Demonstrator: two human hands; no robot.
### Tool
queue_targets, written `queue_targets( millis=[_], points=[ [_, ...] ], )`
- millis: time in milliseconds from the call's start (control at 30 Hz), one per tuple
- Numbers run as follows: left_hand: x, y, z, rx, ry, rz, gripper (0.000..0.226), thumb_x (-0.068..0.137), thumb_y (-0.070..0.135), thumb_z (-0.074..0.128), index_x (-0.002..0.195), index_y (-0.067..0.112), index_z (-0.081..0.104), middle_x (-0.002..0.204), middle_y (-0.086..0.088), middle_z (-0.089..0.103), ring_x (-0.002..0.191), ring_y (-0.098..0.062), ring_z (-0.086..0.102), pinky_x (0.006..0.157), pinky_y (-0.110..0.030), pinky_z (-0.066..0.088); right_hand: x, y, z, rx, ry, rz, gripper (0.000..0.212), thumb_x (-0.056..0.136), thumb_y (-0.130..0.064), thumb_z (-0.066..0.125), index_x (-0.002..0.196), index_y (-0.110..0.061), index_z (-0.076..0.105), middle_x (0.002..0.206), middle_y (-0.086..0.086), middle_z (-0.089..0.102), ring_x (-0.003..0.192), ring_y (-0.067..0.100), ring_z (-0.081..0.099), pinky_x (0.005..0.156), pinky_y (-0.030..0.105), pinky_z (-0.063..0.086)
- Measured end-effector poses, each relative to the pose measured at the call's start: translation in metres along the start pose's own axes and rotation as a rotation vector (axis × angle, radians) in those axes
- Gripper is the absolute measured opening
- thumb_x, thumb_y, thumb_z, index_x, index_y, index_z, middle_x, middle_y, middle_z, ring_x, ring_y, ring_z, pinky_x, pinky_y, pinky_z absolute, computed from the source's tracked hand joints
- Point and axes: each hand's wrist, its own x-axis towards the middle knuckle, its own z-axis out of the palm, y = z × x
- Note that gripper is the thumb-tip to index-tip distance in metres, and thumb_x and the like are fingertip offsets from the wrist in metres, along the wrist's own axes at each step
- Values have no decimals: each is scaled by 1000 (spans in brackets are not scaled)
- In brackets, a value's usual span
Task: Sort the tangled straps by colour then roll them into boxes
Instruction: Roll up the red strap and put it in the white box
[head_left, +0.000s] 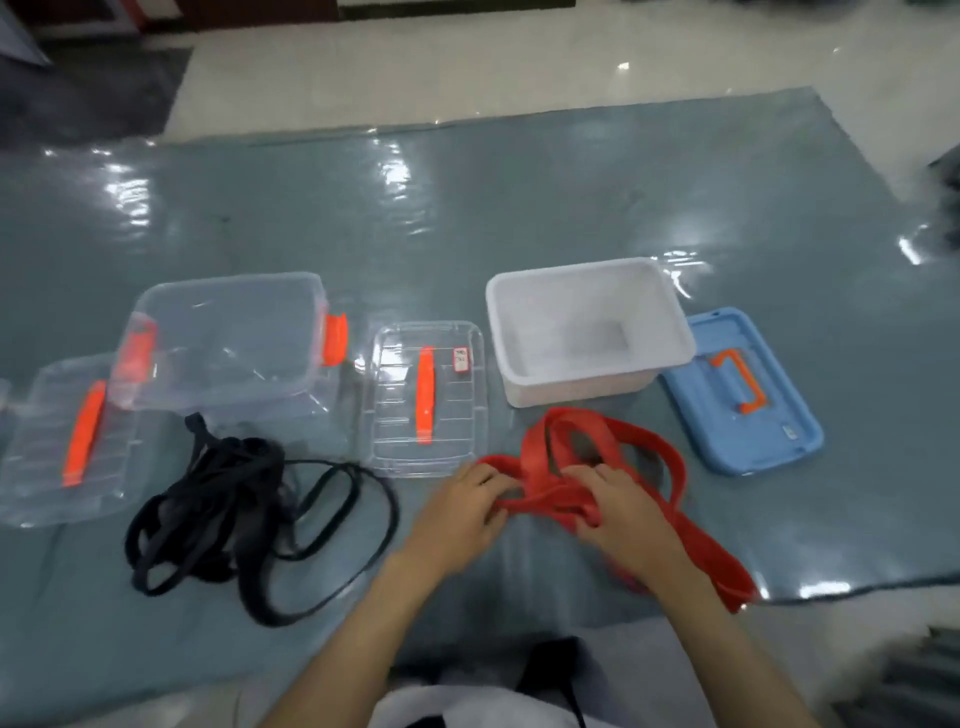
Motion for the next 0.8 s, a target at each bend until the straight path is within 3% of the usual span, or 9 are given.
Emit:
queue_targets(
  millis=[67,200,300,367,433,500,600,700,800],
  points=[
    [8,24,13,-16,1,-16,59,85,38,65,142,25,58,138,2,59,130,-21,54,114,-44,41,-2,7,-16,167,31,-39,61,78,-34,79,136,-35,58,117,-16,65,111,12,63,100,36,51],
    [19,67,22,15,60,-154,69,84,50,72,148,34,51,147,12,51,145,-10,34,126,-60,2,3,7,-51,354,47,-89,54,78,-34,76,128,-42,60,101,-24,71,100,-1,65,94,30,53],
    [30,85,15,55,235,-194,46,80,38,76,125,29,68,113,7,67,115,-20,60,118,-46,24,13,1,-83,293,82,-227,51,80,-31,81,126,-41,64,110,-27,71,105,-2,61,97,29,49],
    [36,91,5,-46,354,-197,29,82,28,78,110,23,74,96,4,70,93,-24,67,94,-31,39,21,-4,-100,324,138,-288,46,79,-32,80,123,-38,68,118,-26,70,112,1,61,101,30,48],
    [40,98,-8,-209,438,-244,17,87,20,77,104,24,77,90,6,71,84,-18,66,80,-30,47,29,-11,-110,430,161,-259,52,82,-29,78,132,-36,65,128,-22,66,122,1,57,107,26,43],
    [44,104,-15,-317,504,-282,15,90,19,76,103,27,79,86,8,71,81,-10,65,76,-32,51,37,-12,-106,549,113,-161,67,86,-20,78,145,-36,52,139,-17,59,132,2,51,112,21,38],
    [48,106,-16,-463,618,-338,16,92,19,76,106,25,80,92,11,75,87,-7,68,82,-34,55,46,-7,-89,607,67,3,77,83,-14,81,147,-38,45,139,-5,60,133,13,56,114,38,44],
    [52,108,-24,-519,679,-322,25,96,18,73,117,29,78,106,14,76,102,-7,71,93,-31,55,40,-10,-93,769,90,87,55,85,-11,81,128,-37,58,109,-8,77,106,11,72,100,44,55],
    [52,117,-41,-580,723,-285,33,98,15,71,128,26,74,115,20,75,111,3,68,96,-14,48,36,-28,-117,866,171,68,43,80,-17,89,115,-30,68,109,-4,78,105,14,74,96,43,58]
  ],
)
